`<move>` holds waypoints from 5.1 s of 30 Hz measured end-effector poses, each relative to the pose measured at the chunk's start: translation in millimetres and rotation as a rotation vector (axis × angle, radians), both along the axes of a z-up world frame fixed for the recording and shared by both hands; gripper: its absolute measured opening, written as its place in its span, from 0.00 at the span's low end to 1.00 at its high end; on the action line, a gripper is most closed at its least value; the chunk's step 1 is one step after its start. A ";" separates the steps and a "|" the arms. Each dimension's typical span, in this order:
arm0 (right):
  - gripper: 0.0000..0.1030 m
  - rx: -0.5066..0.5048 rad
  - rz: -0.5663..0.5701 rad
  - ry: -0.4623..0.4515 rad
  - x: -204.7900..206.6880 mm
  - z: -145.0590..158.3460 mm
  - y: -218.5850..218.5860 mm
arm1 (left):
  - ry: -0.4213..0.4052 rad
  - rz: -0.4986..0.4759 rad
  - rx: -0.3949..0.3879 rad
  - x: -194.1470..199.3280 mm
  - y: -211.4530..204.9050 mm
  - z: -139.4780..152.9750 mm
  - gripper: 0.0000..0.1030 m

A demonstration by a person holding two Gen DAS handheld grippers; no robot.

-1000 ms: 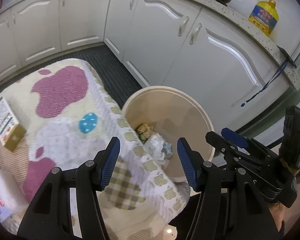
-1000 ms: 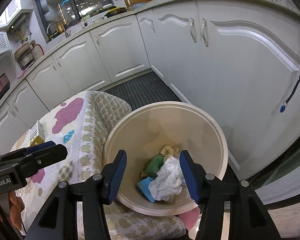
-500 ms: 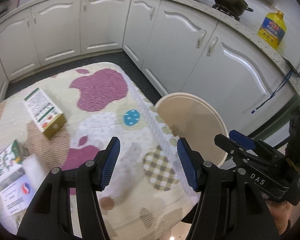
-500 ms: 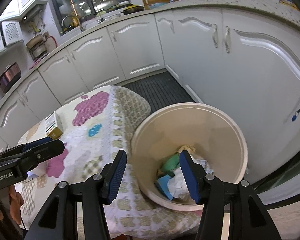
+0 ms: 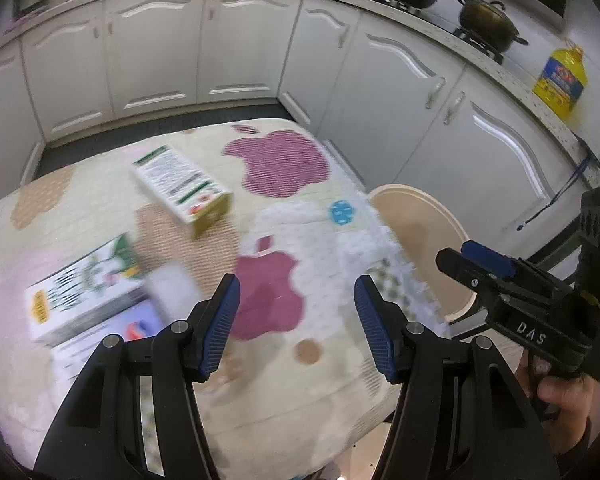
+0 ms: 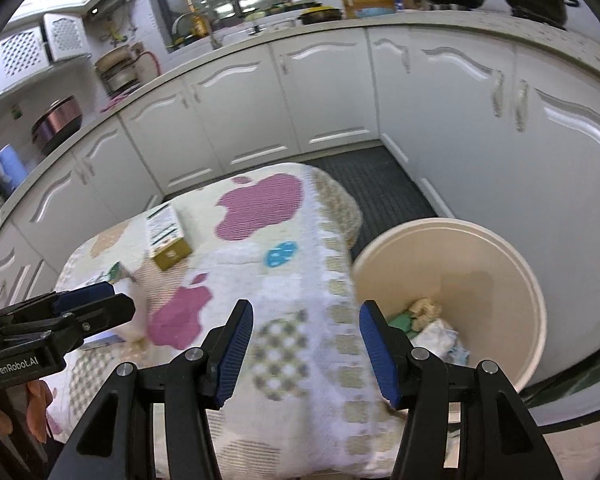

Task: Collect trash
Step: 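Move both open tools back over the boxes on the table, then grasp the white milk carton with left tool while right tool grasps the Watermelon Frost box, then carry the milk carton with left tool while right tool carries the medicine box to the bin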

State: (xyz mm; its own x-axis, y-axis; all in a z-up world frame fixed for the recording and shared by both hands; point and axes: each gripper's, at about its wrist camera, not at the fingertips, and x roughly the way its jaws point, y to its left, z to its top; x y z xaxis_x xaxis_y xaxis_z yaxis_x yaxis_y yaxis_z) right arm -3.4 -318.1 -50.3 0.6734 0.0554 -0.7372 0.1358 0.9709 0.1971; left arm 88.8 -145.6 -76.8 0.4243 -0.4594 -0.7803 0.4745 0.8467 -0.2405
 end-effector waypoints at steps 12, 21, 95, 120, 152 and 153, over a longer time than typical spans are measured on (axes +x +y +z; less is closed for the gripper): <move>0.52 0.064 0.173 0.026 28.0 -6.5 64.3 | 0.070 0.182 -0.018 11.7 128.6 -4.4 0.58; 0.52 0.043 0.232 0.052 44.0 -15.1 94.5 | 0.138 0.331 0.087 23.3 183.7 -42.6 0.58; 0.48 0.000 0.347 0.002 133.4 -9.4 113.0 | 0.084 0.278 0.008 108.6 94.8 -17.4 0.53; 0.48 0.027 0.257 -0.095 54.2 23.2 84.4 | -0.077 0.220 0.051 34.8 54.6 16.5 0.53; 0.48 0.031 -0.027 -0.129 -30.3 32.8 -44.9 | -0.138 -0.044 0.045 -13.3 -98.2 33.2 0.53; 0.48 0.032 -0.036 -0.128 -32.1 32.2 -49.6 | -0.138 -0.053 0.048 -14.7 -104.0 32.0 0.53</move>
State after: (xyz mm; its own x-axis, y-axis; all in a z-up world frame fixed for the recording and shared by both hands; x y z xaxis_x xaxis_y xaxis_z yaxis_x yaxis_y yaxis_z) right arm -35.5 -367.7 -18.1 0.7637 0.0516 -0.6435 0.1426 0.9587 0.2461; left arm 74.0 -249.6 -44.8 0.5057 -0.4478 -0.7374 0.5444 0.8287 -0.1298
